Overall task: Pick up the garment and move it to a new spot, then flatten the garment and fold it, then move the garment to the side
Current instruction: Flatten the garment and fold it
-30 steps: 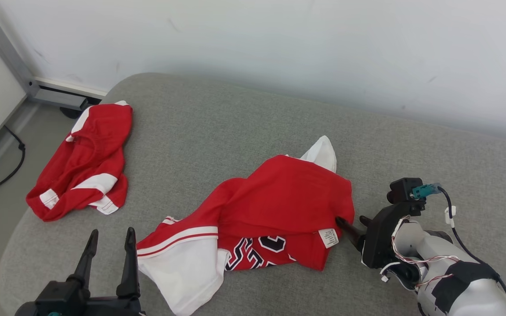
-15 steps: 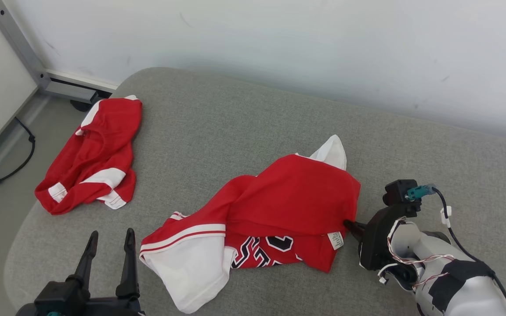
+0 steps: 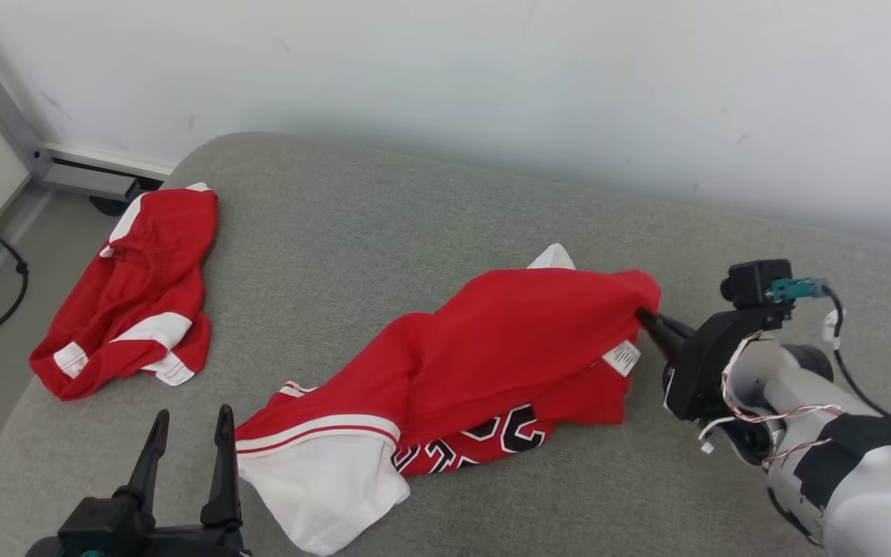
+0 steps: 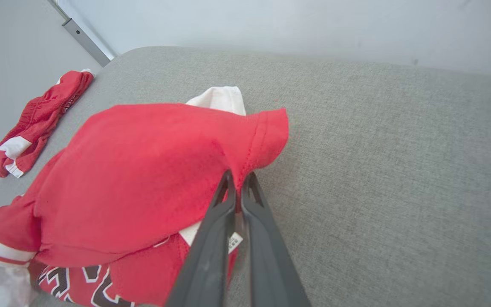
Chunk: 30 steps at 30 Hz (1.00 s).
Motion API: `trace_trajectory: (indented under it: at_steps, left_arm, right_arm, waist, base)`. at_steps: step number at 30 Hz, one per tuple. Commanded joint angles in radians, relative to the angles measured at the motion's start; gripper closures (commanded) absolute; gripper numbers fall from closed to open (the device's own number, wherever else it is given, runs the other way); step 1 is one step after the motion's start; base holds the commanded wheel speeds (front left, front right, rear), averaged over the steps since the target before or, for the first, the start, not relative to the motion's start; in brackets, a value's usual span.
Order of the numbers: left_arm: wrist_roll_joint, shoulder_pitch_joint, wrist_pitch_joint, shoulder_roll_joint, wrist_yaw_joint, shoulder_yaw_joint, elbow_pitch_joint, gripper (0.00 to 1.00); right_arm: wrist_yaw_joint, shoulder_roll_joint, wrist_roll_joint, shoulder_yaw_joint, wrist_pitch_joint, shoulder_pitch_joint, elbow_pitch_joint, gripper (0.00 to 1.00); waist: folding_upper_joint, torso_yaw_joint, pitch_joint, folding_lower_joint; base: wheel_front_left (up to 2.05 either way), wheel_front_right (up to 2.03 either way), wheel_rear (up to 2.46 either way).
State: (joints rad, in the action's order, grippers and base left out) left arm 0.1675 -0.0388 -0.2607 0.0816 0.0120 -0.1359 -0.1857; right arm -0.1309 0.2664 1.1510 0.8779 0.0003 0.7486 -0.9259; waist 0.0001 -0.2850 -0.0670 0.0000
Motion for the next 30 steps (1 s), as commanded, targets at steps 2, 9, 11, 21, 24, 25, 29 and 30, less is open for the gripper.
trace_trajectory:
  at_steps: [2,9,11,21,24,25,29,30]
  left_arm:
    - [-0.006,-0.004,-0.006,0.000,0.000,0.003,-0.003,0.00]
    - [-0.012,-0.006,-0.006,-0.005,-0.008,0.006,-0.010,0.00]
    - [-0.013,-0.003,-0.006,-0.006,-0.010,0.008,-0.012,0.00]
    - [-0.014,0.007,-0.006,-0.012,-0.014,0.013,-0.021,0.00]
    - [-0.013,0.012,-0.006,-0.013,-0.012,0.015,-0.021,0.00]
    - [-0.013,0.015,-0.006,-0.014,-0.012,0.017,-0.021,0.00]
    - [-0.015,0.017,-0.006,-0.015,-0.016,0.021,-0.023,0.00]
    - [-0.017,0.017,-0.006,-0.016,-0.016,0.020,-0.022,0.00]
  right_arm:
    - [0.000,0.035,0.008,0.001,-0.029,0.028,0.015,1.00]
    - [0.000,0.090,-0.022,0.005,-0.112,0.078,-0.012,1.00]
    - [0.000,0.096,-0.023,0.009,-0.118,0.079,-0.018,1.00]
    - [0.000,0.104,0.020,0.040,-0.130,-0.051,0.041,1.00]
    - [0.000,0.126,0.033,0.035,-0.148,-0.078,0.078,1.00]
    - [0.000,0.137,0.039,0.034,-0.153,-0.093,0.095,1.00]
    - [0.000,0.177,0.056,0.023,-0.171,-0.149,0.162,1.00]
    - [0.000,0.185,0.063,0.017,-0.171,-0.163,0.178,1.00]
  waist:
    - [-0.0001,0.016,0.002,0.0000]
    - [-0.0001,0.034,0.006,0.0000]
    - [-0.0001,0.037,0.008,0.0000]
    - [-0.0001,0.045,0.011,0.0000]
    - [-0.0001,0.054,0.010,0.0000]
    - [-0.0001,0.058,0.010,0.0000]
    - [-0.0001,0.079,0.011,0.0000]
    - [-0.0001,0.084,0.010,0.0000]
  base:
    - [0.00,0.00,0.00]
    - [0.00,0.00,0.00]
    - [0.00,0.00,0.00]
    - [0.00,0.00,0.00]
    - [0.00,0.00,0.00]
    - [0.00,0.00,0.00]
    - [0.00,0.00,0.00]
    - [0.00,0.00,0.00]
